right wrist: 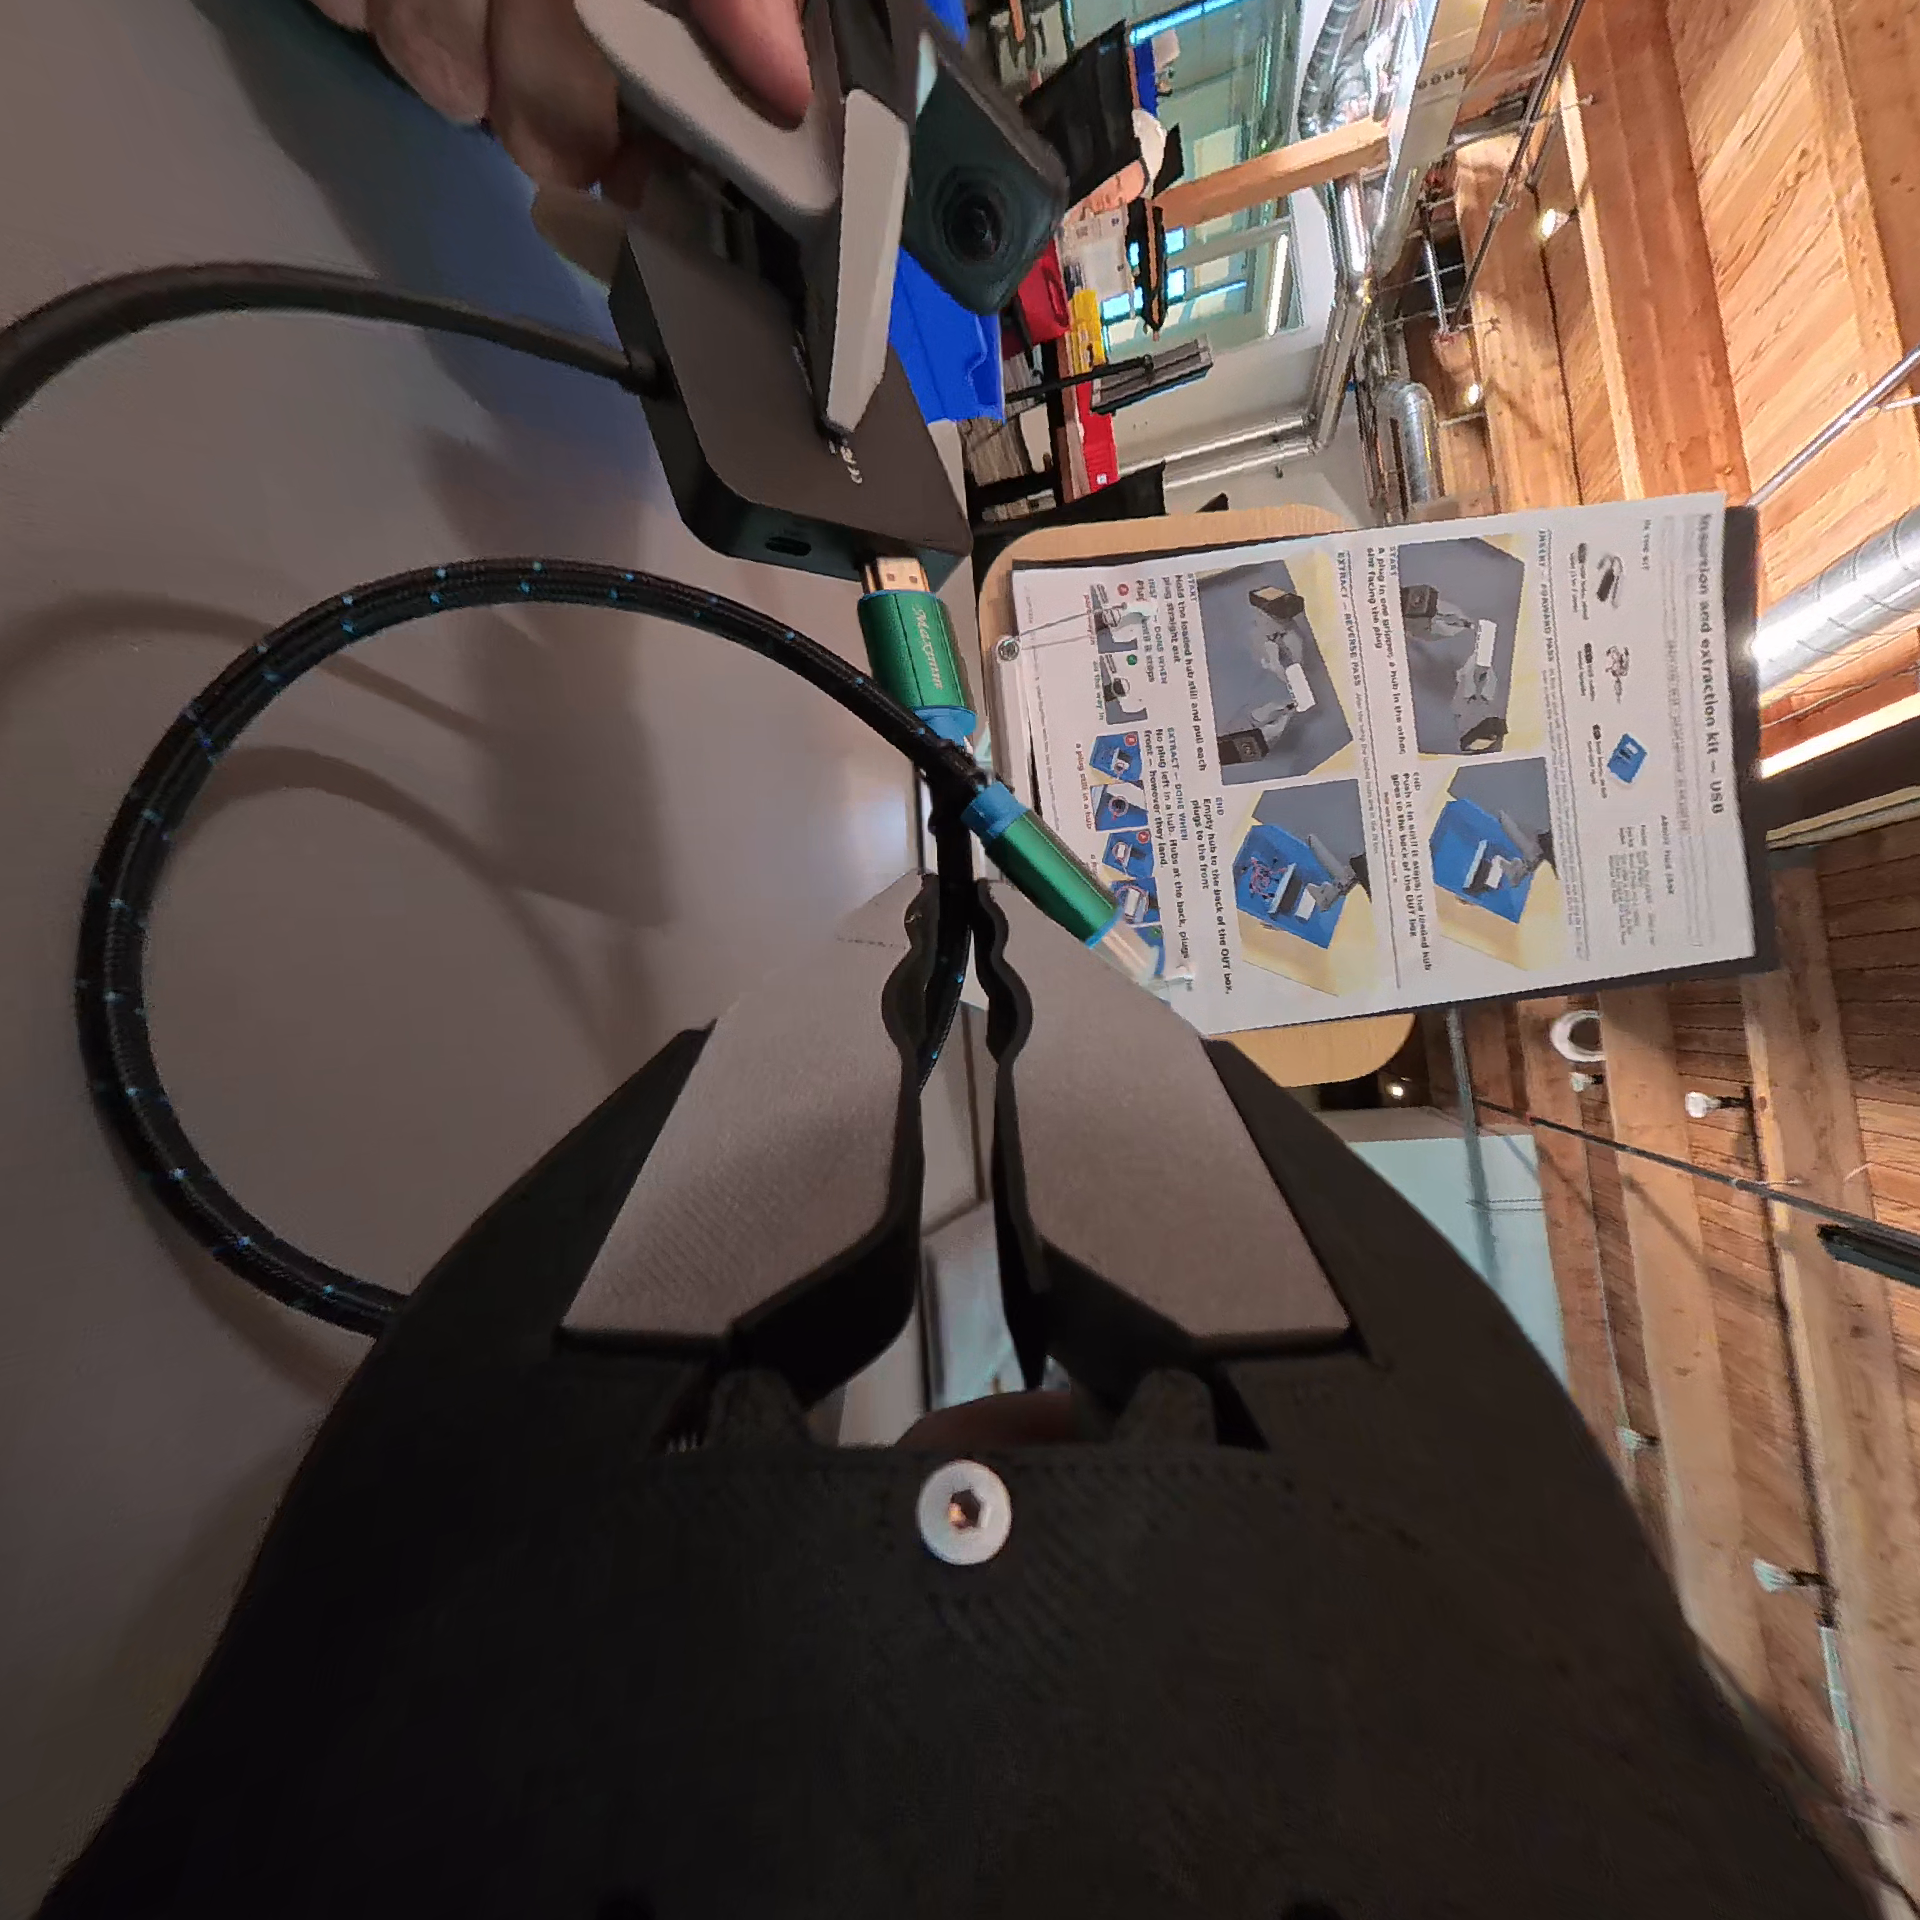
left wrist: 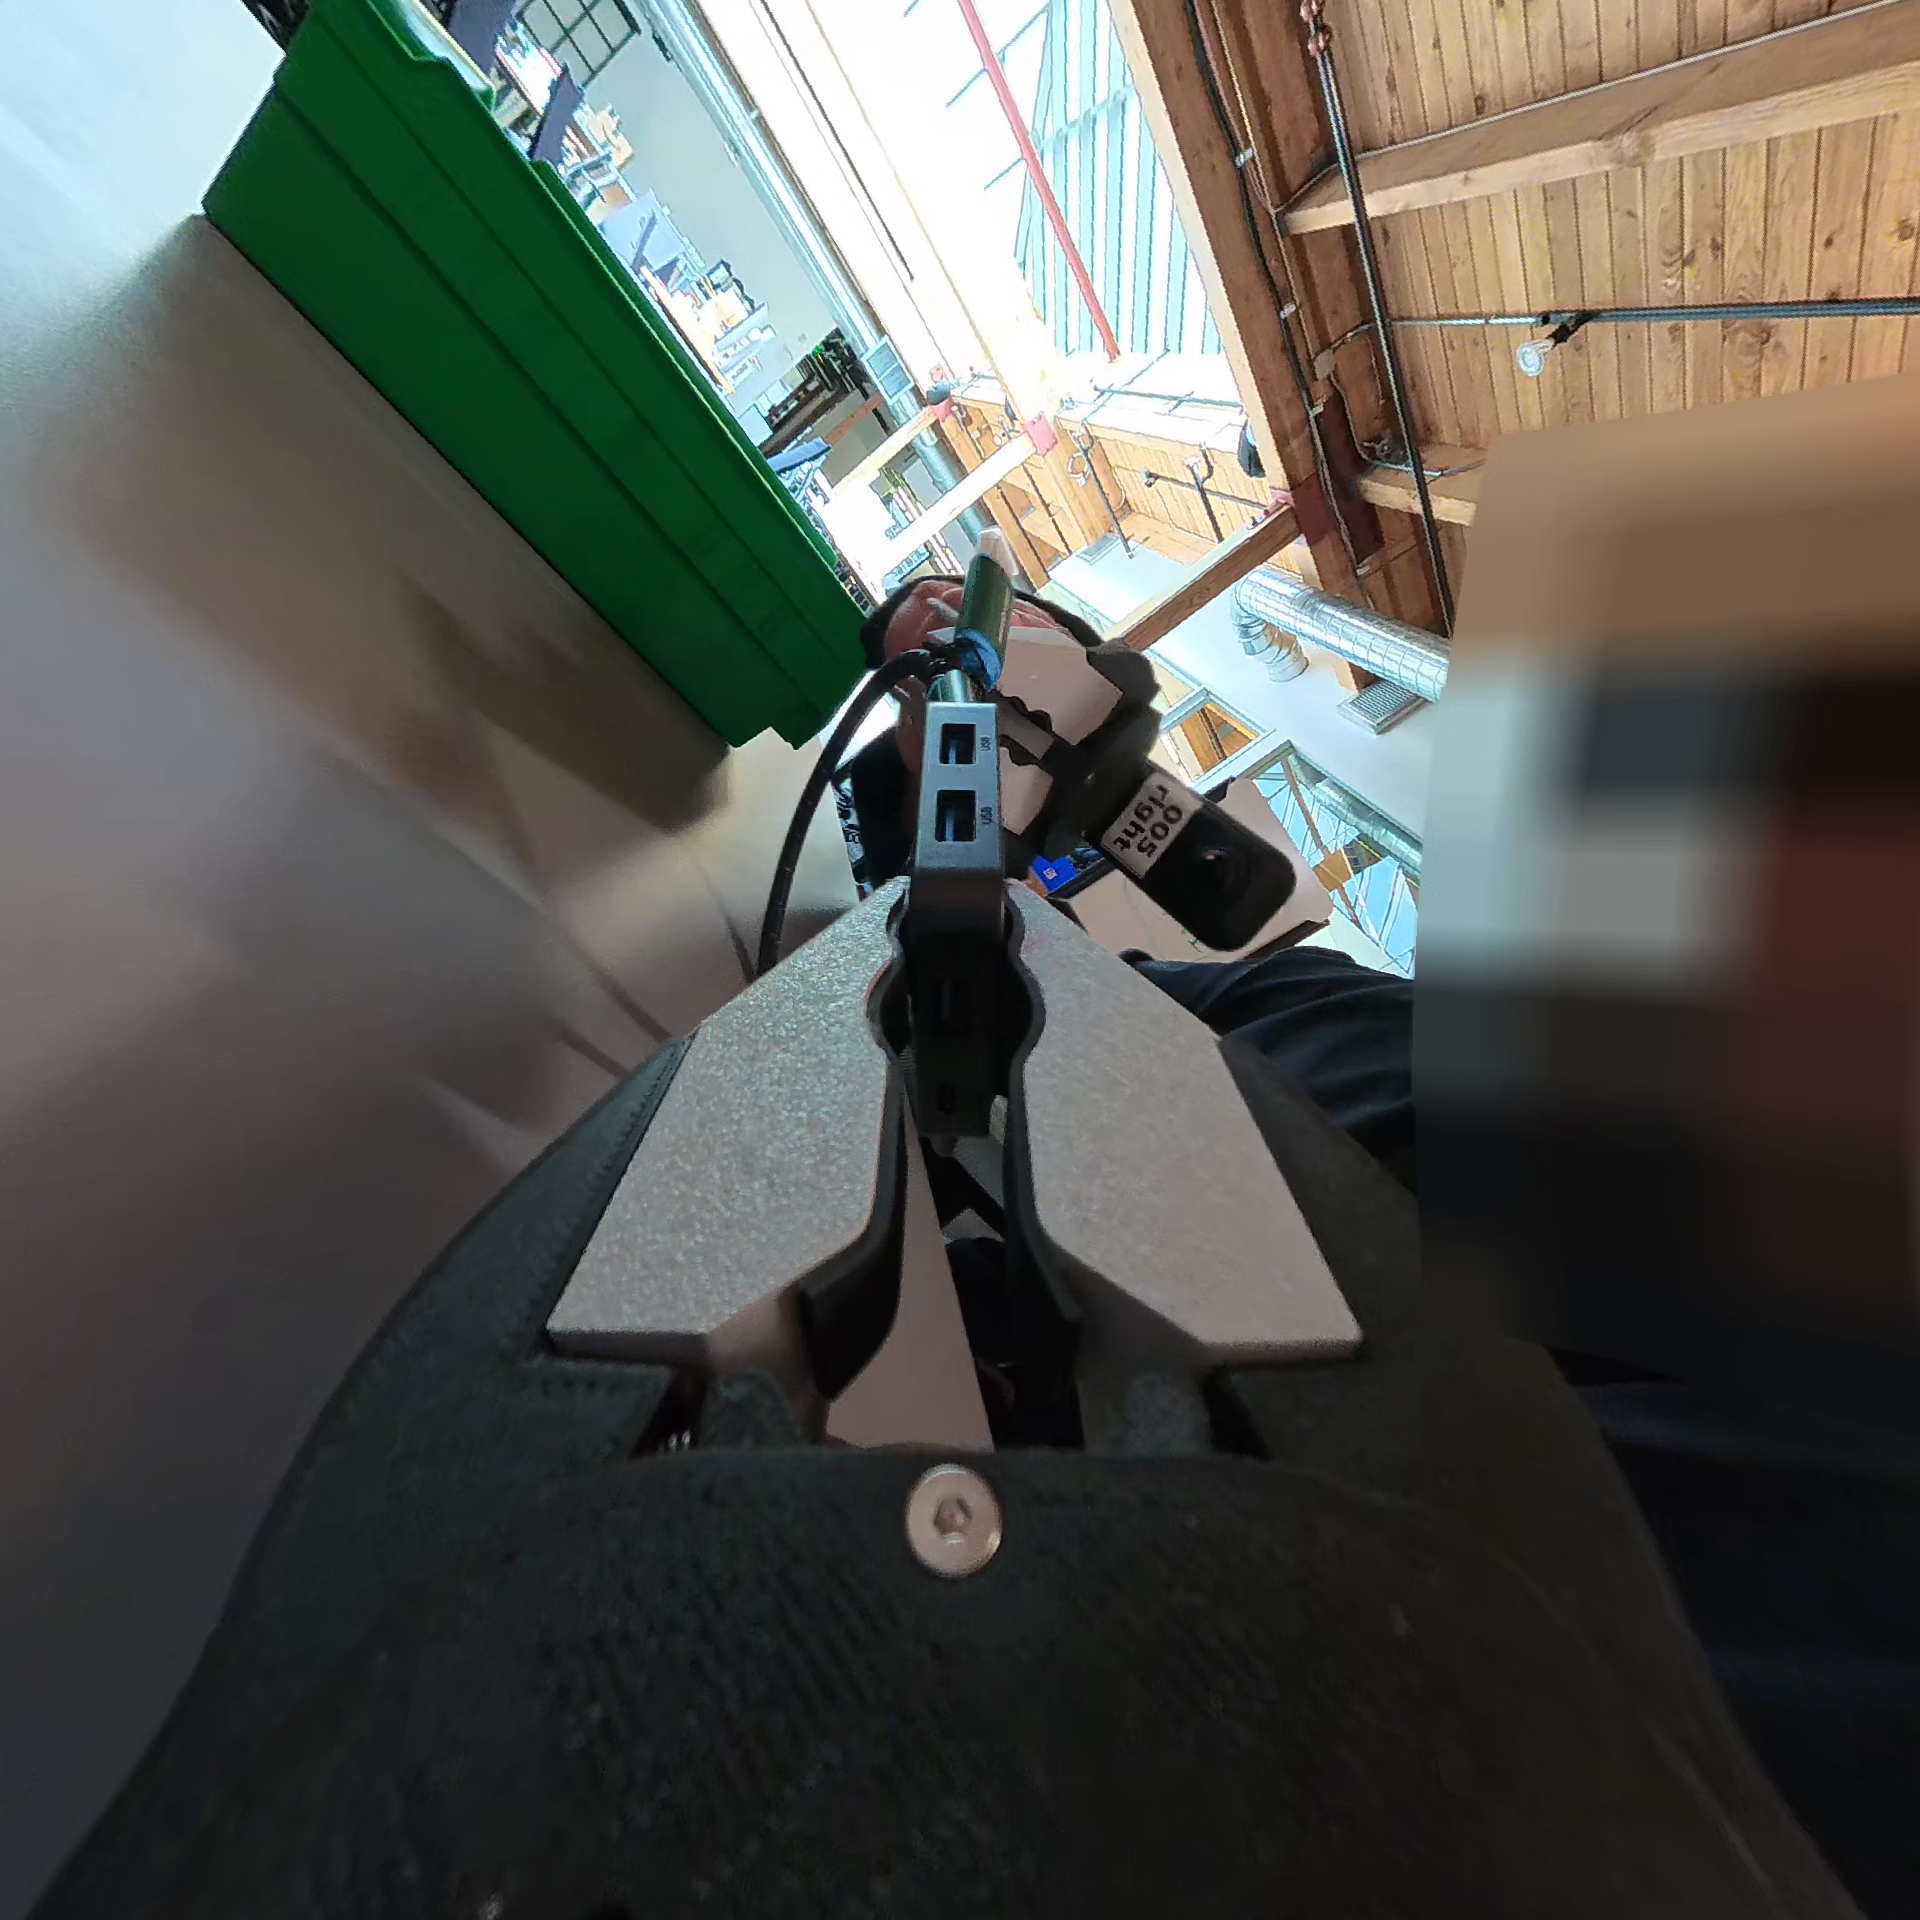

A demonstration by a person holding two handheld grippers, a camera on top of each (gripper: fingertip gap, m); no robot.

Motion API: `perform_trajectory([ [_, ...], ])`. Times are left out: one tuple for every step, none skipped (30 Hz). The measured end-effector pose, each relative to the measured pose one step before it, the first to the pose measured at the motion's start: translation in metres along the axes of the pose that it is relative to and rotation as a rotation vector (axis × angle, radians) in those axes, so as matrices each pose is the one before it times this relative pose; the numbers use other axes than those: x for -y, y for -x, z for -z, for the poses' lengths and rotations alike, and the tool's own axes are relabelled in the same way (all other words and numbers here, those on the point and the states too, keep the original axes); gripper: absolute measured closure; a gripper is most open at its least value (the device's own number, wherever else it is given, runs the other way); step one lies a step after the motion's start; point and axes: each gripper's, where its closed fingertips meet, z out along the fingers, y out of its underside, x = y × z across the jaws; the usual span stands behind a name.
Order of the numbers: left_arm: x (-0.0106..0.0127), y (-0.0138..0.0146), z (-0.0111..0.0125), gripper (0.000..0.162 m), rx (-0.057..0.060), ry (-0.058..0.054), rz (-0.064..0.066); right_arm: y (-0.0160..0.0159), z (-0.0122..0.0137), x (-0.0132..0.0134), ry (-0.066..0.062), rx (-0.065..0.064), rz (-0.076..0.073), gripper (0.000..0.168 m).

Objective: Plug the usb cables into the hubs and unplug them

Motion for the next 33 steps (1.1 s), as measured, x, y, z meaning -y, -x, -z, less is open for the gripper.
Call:
perform_trajectory([
  [0.00000, 0.00180, -0.00010, 0.151, 0.0125, -0.0003, -0.0008, 0.00058, -0.00032, -0.00084, 0.0154, -0.0019, 0.0290, 0.167],
  [0.00013, 0.00197, 0.00019, 0.151, 0.0139, -0.0005, -0.0019, 0.00061, -0.00027, -0.00035, 0.0125, -0.0017, 0.0246, 0.167],
  [0.00018, 0.00111, 0.00028, 0.151, 0.0089, -0.0007, -0.0017, 0.00007, -0.00002, 0.00036, 0.0047, -0.0020, 0.0145, 0.166],
  [0.00001, 0.00050, 0.00037, 0.151, 0.0049, 0.0000, -0.0016, -0.00018, 0.00040, 0.00086, -0.0038, -0.0008, 0.0049, 0.166],
  [-0.00012, 0.00002, 0.00010, 0.151, 0.0014, 0.0006, -0.0015, -0.00019, 0.00051, 0.00070, -0.0080, 0.0011, -0.0024, 0.167],
  [-0.00049, -0.00027, -0.00031, 0.151, -0.0016, 0.0027, 0.0006, 0.00002, 0.00045, 0.00008, -0.0066, 0.0024, -0.0057, 0.167],
  [-0.00053, -0.00002, -0.00052, 0.151, -0.0004, 0.0026, 0.0009, 0.00035, 0.00021, -0.00056, -0.0025, 0.0019, -0.0011, 0.167],
  [-0.00056, -0.00007, -0.00058, 0.151, -0.0003, 0.0034, -0.0006, 0.00080, -0.00010, -0.00090, 0.0020, 0.0010, 0.0060, 0.166],
  [-0.00081, -0.00032, -0.00058, 0.151, -0.0026, 0.0045, -0.0006, 0.00110, -0.00015, -0.00092, 0.0037, 0.0016, 0.0075, 0.166],
  [-0.00068, -0.00018, -0.00025, 0.151, -0.0021, 0.0033, 0.0006, 0.00116, -0.00021, -0.00061, 0.0017, 0.0040, 0.0013, 0.167],
  [-0.00051, -0.00022, -0.00020, 0.151, -0.0019, 0.0023, -0.0003, 0.00138, -0.00009, -0.00037, -0.0012, 0.0062, -0.0070, 0.167],
  [-0.00038, -0.00095, -0.00022, 0.151, -0.0056, 0.0020, -0.0014, 0.00106, -0.00005, 0.00026, -0.0050, 0.0061, -0.0093, 0.166],
  [-0.00078, -0.00064, -0.00055, 0.151, -0.0031, 0.0046, -0.0021, 0.00068, 0.00020, 0.00013, -0.0033, 0.0029, -0.0065, 0.166],
  [-0.00031, -0.00008, -0.00036, 0.151, 0.0004, 0.0018, -0.0011, 0.00015, 0.00010, 0.00000, -0.0002, 0.0001, -0.0032, 0.166],
  [-0.00001, 0.00024, 0.00002, 0.151, 0.0019, 0.0005, -0.0009, 0.00002, 0.00030, 0.00034, -0.0006, -0.0001, -0.0032, 0.167],
  [0.00004, 0.00029, 0.00018, 0.151, 0.0013, -0.0002, -0.0002, -0.00023, 0.00036, 0.00054, -0.0021, 0.0007, -0.0065, 0.166],
  [0.00006, 0.00028, 0.00017, 0.151, 0.0013, -0.0004, 0.0000, -0.00035, 0.00017, 0.00068, -0.0020, 0.0027, -0.0098, 0.166],
  [-0.00005, 0.00108, 0.00023, 0.151, 0.0066, 0.0004, -0.0008, -0.00015, -0.00011, 0.00029, 0.0005, 0.0041, -0.0096, 0.166],
  [-0.00020, 0.00231, 0.00016, 0.151, 0.0164, 0.0013, -0.0043, -0.00031, -0.00042, 0.00027, 0.0018, 0.0030, -0.0044, 0.166],
  [-0.00027, 0.00225, 0.00009, 0.151, 0.0174, 0.0035, -0.0075, -0.00025, -0.00054, 0.00007, 0.0027, 0.0026, 0.0006, 0.166],
  [-0.00001, 0.00041, 0.00017, 0.151, 0.0061, 0.0005, -0.0058, -0.00005, -0.00049, -0.00011, 0.0020, 0.0038, 0.0009, 0.166],
  [0.00004, 0.00019, 0.00025, 0.151, 0.0030, -0.0010, -0.0018, -0.00001, -0.00026, 0.00028, -0.0027, 0.0029, -0.0035, 0.166],
  [0.00007, 0.00018, 0.00019, 0.151, 0.0019, -0.0016, -0.0007, 0.00029, -0.00024, -0.00002, -0.0044, 0.0032, -0.0103, 0.166],
  [-0.00044, -0.00016, -0.00017, 0.151, 0.0005, 0.0026, -0.0009, 0.00115, -0.00018, -0.00048, -0.0030, 0.0060, -0.0136, 0.166],
  [-0.00081, 0.00059, -0.00022, 0.151, 0.0052, 0.0033, -0.0032, 0.00186, -0.00021, -0.00093, -0.0021, 0.0068, -0.0118, 0.166],
  [-0.00014, 0.00055, -0.00023, 0.151, 0.0051, -0.0008, -0.0022, 0.00223, -0.00024, -0.00103, -0.0018, 0.0029, -0.0089, 0.166],
  [-0.00020, 0.00005, -0.00006, 0.151, -0.0006, 0.0009, 0.0009, 0.00219, -0.00022, -0.00093, -0.0022, -0.0013, -0.0071, 0.167],
  [-0.00017, -0.00038, -0.00005, 0.151, -0.0029, 0.0006, 0.0006, 0.00234, -0.00015, -0.00067, -0.0024, -0.0028, -0.0097, 0.167],
  [-0.00002, -0.00042, -0.00006, 0.151, -0.0030, -0.0017, 0.0026, 0.00314, -0.00041, -0.00106, -0.0017, 0.0023, -0.0132, 0.167],
  [0.00009, -0.00077, -0.00016, 0.151, -0.0065, -0.0023, 0.0044, 0.00415, -0.00080, -0.00147, 0.0002, 0.0071, -0.0114, 0.166],
  [-0.00033, -0.00168, -0.00066, 0.151, -0.0133, -0.0009, 0.0076, 0.00341, -0.00127, -0.00174, 0.0024, -0.0009, -0.0049, 0.166],
  [-0.00071, -0.00155, -0.00114, 0.151, -0.0127, 0.0010, 0.0085, 0.00130, -0.00131, -0.00155, 0.0042, -0.0159, 0.0013, 0.166],
  [-0.00076, -0.00071, -0.00098, 0.151, -0.0046, 0.0022, 0.0017, -0.00126, -0.00108, -0.00098, 0.0055, -0.0304, -0.0008, 0.167],
])
